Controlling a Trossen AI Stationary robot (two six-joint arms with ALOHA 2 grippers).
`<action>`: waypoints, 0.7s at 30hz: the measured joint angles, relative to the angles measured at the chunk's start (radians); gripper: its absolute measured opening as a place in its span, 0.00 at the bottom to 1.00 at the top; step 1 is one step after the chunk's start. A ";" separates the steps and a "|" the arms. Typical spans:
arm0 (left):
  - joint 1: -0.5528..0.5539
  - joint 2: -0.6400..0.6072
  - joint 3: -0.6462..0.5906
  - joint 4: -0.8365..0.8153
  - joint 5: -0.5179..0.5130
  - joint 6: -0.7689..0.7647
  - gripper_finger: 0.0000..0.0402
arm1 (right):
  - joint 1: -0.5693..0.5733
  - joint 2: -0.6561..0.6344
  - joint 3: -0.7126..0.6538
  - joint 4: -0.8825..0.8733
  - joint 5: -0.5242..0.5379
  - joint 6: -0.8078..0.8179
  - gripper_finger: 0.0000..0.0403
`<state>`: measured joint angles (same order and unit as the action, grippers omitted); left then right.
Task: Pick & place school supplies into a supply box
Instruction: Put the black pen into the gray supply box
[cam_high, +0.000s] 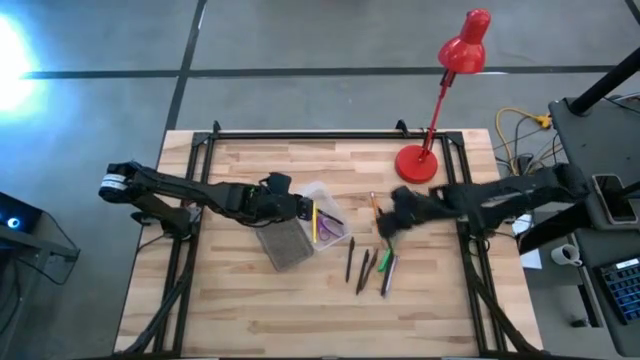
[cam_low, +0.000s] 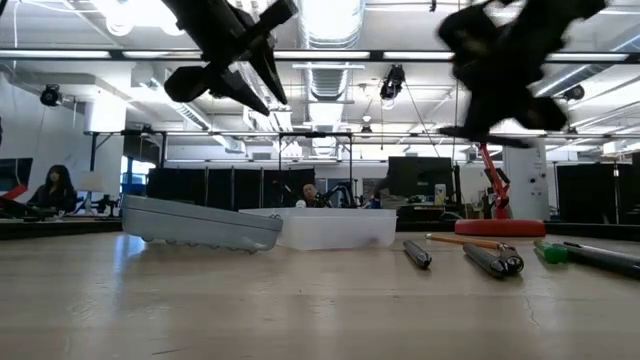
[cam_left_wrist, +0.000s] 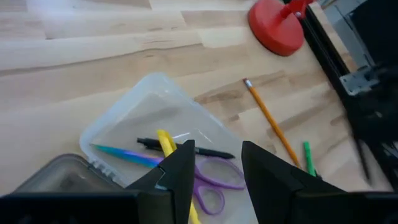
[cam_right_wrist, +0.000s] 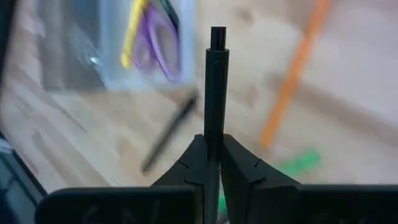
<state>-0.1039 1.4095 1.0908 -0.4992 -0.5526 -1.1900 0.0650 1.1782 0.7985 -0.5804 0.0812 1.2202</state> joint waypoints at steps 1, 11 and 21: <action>-0.009 -0.006 0.000 -0.005 0.000 0.000 0.29 | -0.043 0.027 0.010 0.042 -0.037 -0.047 0.03; -0.095 -0.111 0.000 -0.089 -0.052 -0.073 0.29 | -0.220 0.441 0.309 0.122 -0.307 -0.447 0.03; -0.206 -0.135 0.000 -0.116 -0.080 -0.154 0.29 | -0.246 0.744 0.599 0.119 -0.352 -0.535 0.06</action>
<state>-0.3097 1.2743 1.0908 -0.6152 -0.6325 -1.3438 -0.1809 1.9223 1.3975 -0.4611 -0.2705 0.6848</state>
